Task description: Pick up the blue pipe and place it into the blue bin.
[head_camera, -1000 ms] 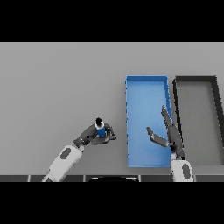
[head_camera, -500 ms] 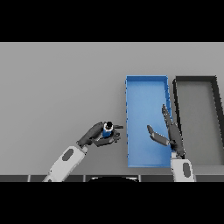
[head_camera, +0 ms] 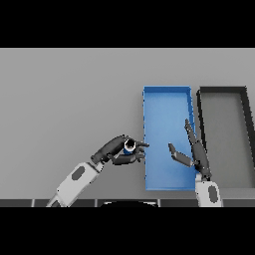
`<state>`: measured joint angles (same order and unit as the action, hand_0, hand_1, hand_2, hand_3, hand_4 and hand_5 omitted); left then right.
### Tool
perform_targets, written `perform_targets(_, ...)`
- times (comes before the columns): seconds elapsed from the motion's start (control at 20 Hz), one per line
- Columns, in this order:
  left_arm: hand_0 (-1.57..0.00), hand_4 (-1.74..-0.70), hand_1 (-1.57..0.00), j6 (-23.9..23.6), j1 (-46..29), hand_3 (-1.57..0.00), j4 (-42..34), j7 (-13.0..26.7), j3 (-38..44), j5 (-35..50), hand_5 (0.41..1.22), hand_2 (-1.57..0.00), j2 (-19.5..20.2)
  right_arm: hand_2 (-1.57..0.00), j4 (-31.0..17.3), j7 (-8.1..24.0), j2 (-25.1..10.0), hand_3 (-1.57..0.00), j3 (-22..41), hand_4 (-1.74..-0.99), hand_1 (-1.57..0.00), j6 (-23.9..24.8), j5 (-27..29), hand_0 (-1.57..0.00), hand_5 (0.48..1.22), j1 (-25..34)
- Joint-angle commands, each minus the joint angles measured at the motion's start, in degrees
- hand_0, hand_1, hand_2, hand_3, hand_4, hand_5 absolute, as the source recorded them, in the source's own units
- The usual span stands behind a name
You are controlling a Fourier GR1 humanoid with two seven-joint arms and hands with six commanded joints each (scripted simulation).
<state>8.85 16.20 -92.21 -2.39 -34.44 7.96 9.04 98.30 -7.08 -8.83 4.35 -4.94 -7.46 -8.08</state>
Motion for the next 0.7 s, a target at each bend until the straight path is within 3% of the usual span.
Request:
perform_targets(0.0,-1.57,-1.73,-1.57,0.2,-0.5,-1.44,0.1,-0.2,-0.2,-0.1,1.219,-1.57,0.2,0.0,0.1,-0.4,0.2,0.0,0.1,-1.186,0.0,0.1,0.0,0.0,0.629,-0.4)
perform_targets(0.5,-1.57,-1.73,-1.57,0.3,-1.0,-1.44,0.1,0.3,-0.4,-1.1,1.22,-1.57,0.1,0.0,4.3,-0.8,2.8,0.0,0.9,-1.191,0.0,1.4,0.8,0.0,0.619,-5.1)
perform_targets(0.55,-1.57,-1.73,-1.57,0.5,-0.5,-1.44,0.4,0.8,-0.2,-0.9,1.221,-1.57,0.1,0.0,6.0,-1.2,1.6,0.0,0.0,-1.195,0.0,-0.1,3.2,0.0,0.61,-4.8)
perform_targets(0.65,-1.57,-1.73,-1.57,0.7,-1.2,-1.44,-0.3,0.5,-0.3,-0.5,1.221,-1.57,0.2,0.0,8.8,1.8,-0.3,0.0,-0.3,-1.199,0.0,-5.2,10.3,0.0,0.593,-3.5)
